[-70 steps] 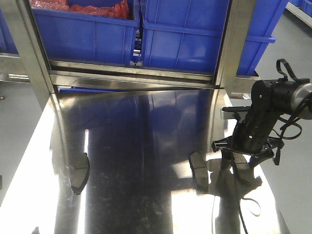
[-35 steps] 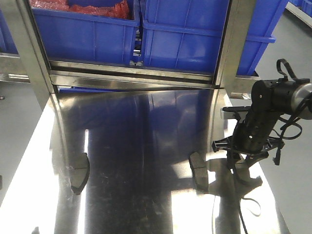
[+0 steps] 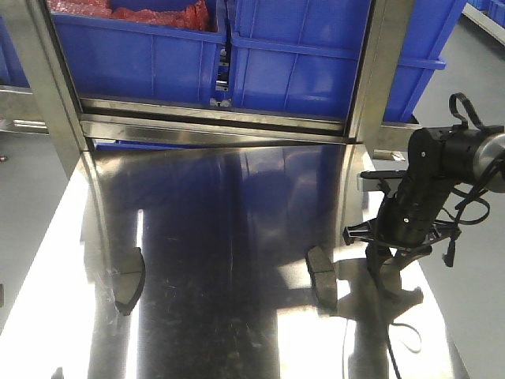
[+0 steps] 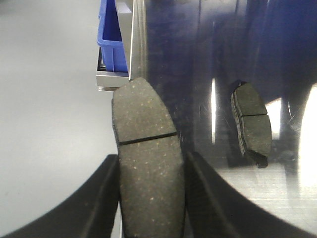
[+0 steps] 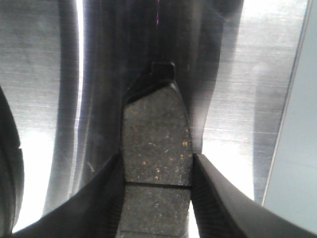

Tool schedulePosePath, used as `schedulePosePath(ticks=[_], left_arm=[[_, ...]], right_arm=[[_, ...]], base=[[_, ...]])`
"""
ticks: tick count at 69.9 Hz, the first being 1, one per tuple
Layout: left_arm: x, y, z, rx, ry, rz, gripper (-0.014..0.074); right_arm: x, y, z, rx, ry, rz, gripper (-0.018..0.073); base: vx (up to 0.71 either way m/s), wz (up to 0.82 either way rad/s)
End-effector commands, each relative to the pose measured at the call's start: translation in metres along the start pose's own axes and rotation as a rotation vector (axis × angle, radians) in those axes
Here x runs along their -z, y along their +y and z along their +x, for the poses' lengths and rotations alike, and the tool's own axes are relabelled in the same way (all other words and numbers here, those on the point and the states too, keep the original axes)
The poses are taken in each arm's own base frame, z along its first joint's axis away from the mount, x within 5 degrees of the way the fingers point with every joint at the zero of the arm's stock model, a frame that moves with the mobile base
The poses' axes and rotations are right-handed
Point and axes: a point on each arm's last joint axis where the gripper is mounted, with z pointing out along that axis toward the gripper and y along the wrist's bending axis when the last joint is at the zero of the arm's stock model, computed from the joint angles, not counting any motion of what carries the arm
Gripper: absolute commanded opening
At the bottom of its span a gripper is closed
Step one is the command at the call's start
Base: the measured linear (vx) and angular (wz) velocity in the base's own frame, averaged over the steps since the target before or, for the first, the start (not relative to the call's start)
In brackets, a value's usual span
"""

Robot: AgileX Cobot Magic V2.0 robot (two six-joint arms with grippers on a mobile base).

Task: Move and align brake pads A on conveyor
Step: 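Close the right gripper on the brake pad and lift it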

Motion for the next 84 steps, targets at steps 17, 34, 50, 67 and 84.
schedulePosePath(ticks=[17,34,50,67,84], left_arm=[[0.008,-0.003,-0.013,-0.009,-0.097,0.035,0.0127],[0.008,-0.003,-0.013,-0.009,-0.097,0.035,0.0127],[0.008,-0.003,-0.013,-0.009,-0.097,0.035,0.0127],[0.008,-0.003,-0.013,-0.009,-0.097,0.035,0.0127],[0.008,-0.003,-0.013,-0.009,-0.097,0.035,0.0127]], right_arm=[[0.049,-0.001,0.001,-0.002,-0.133,-0.009,0.0002],[0.077,-0.001,0.010,-0.002,-0.184,-0.013,0.0004],[0.110,-0.002,0.030,-0.008,-0.286,-0.028,0.0004],[0.128,-0.004,0.074,-0.013,-0.425,-0.046,0.0004],[0.143,-0.007,0.124,-0.013,-0.582,-0.056,0.0004]], base=[[0.00,0.00],[0.00,0.00],[0.00,0.00],[0.00,0.00],[0.00,0.00]])
